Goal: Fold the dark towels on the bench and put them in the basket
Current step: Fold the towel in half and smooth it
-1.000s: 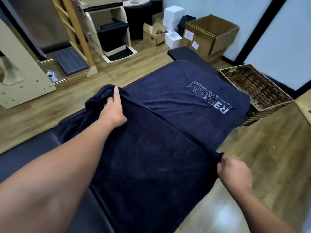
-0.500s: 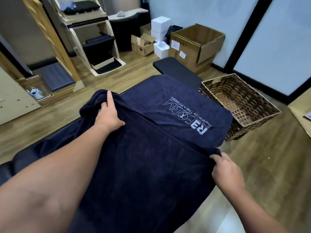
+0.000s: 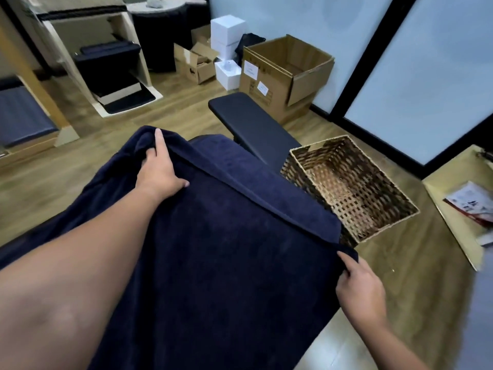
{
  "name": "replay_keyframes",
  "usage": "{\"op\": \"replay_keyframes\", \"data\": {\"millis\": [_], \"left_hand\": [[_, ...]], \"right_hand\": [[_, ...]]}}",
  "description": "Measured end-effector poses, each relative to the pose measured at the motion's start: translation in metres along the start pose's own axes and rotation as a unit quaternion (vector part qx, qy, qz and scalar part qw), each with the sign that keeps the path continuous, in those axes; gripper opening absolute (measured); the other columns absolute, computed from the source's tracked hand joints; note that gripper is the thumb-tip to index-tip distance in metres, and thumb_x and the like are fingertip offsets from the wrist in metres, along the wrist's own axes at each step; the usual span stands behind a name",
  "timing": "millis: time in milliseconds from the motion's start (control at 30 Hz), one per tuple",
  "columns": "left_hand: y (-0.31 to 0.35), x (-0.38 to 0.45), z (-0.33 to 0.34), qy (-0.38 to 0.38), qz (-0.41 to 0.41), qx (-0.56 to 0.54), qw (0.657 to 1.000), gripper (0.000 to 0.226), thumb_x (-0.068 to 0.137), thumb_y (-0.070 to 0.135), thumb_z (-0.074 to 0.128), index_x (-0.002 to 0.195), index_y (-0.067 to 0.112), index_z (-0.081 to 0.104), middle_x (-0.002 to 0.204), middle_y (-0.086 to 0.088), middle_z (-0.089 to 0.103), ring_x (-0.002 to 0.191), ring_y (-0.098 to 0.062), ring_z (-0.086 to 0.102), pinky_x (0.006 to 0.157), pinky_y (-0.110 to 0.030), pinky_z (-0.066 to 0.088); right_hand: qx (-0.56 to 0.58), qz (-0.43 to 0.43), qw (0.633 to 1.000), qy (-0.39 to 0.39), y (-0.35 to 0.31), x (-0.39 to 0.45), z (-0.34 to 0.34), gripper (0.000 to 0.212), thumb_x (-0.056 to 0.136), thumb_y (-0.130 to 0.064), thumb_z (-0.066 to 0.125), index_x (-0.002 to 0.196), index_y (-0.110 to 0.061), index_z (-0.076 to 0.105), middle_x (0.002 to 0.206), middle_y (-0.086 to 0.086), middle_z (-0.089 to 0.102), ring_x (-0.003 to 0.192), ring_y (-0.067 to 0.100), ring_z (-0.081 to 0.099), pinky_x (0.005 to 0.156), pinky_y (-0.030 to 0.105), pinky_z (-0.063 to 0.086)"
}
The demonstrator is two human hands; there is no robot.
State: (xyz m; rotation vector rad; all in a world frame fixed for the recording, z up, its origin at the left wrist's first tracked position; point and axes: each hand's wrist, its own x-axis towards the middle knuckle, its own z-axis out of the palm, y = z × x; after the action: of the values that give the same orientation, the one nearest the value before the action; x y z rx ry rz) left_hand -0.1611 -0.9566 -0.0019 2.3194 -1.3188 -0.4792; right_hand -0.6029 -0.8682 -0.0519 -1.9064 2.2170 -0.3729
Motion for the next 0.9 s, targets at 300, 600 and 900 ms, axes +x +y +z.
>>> {"op": "replay_keyframes", "data": {"millis": [300,600,900], "left_hand": [[0.067,0.057,0.048,-0.03,0.017,0.041,0.999,0.143,0.072,0.029,0.091,0.155,0.033,-0.026,0.16,-0.017,0.023,0.144,-0.04,0.033,0.107,-0.056,0.043],[0.108,0.092,0.095,-0.079,0.027,0.044,0.996,0.132,0.082,0.036,0.083,0.15,0.045,-0.029,0.163,-0.013,0.018,0.146,-0.038,0.033,0.11,-0.054,0.041],[0.058,0.036,0.115,-0.139,0.036,0.198,0.97,0.039,0.099,0.04,0.052,0.133,0.021,0.045,0.124,-0.003,0.047,0.122,-0.027,0.048,0.09,-0.044,0.05]], "right_hand": [[0.023,0.054,0.998,-0.007,0.033,0.069,0.01,0.047,0.087,-0.002,0.057,0.129,-0.02,0.067,0.126,0.004,0.065,0.104,0.03,0.064,0.088,0.038,0.049],[0.015,0.112,0.988,-0.109,0.048,0.146,0.026,0.046,0.086,-0.005,0.055,0.129,-0.017,0.067,0.129,0.013,0.057,0.109,0.036,0.059,0.093,0.04,0.045],[-0.097,-0.17,0.971,-0.137,-0.014,0.164,0.052,0.061,0.048,0.002,0.072,0.109,-0.002,0.069,0.12,0.014,0.059,0.098,0.038,0.059,0.076,0.05,0.054]]}}
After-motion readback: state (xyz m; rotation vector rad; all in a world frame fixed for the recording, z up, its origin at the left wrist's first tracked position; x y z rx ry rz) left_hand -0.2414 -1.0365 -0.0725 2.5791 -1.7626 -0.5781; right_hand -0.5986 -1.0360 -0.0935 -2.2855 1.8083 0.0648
